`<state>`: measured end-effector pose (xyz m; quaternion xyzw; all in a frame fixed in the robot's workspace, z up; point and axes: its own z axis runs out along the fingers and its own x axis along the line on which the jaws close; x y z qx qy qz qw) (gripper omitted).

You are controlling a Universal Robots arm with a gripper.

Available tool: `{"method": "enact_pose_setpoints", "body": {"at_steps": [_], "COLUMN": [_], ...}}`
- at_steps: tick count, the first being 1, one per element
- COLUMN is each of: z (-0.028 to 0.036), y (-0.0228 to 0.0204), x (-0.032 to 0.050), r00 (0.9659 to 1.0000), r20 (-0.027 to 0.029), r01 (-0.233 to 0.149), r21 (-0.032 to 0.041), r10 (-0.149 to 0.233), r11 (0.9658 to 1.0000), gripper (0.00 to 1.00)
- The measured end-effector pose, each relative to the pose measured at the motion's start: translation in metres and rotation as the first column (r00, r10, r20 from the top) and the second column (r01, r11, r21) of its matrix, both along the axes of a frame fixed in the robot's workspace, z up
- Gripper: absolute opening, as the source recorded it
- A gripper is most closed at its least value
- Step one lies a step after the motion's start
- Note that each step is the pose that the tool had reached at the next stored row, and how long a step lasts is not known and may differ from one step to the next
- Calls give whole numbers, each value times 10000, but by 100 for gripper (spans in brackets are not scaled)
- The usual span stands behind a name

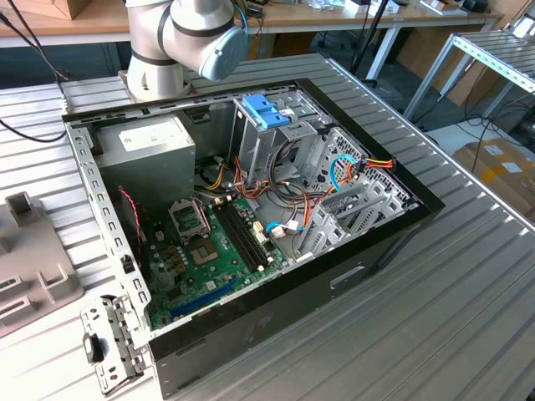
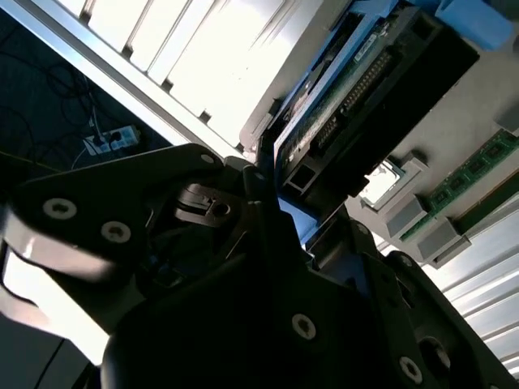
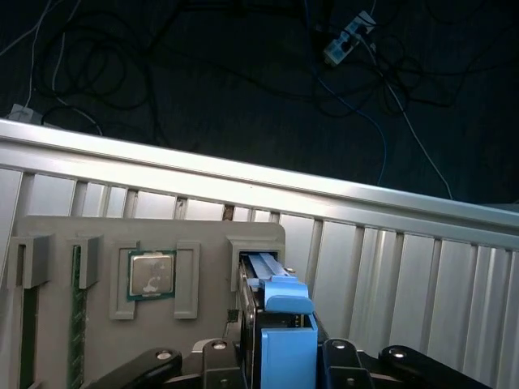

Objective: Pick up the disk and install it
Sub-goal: 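Pick up the disk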

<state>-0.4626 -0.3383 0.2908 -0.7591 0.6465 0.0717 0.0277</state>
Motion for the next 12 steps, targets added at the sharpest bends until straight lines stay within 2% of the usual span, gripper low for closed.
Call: {"method": "enact_pose_setpoints", "body": {"at_steps": [7,12], "z": [-5,-13], "y": [0,-25], "x": [0,1], "r00": [10000,9995], "r20": [-1,0], "r01": [0,318], "r21": [0,-8], "r10": [0,-318], "r11": [10000,9995], "gripper": [39,39]}}
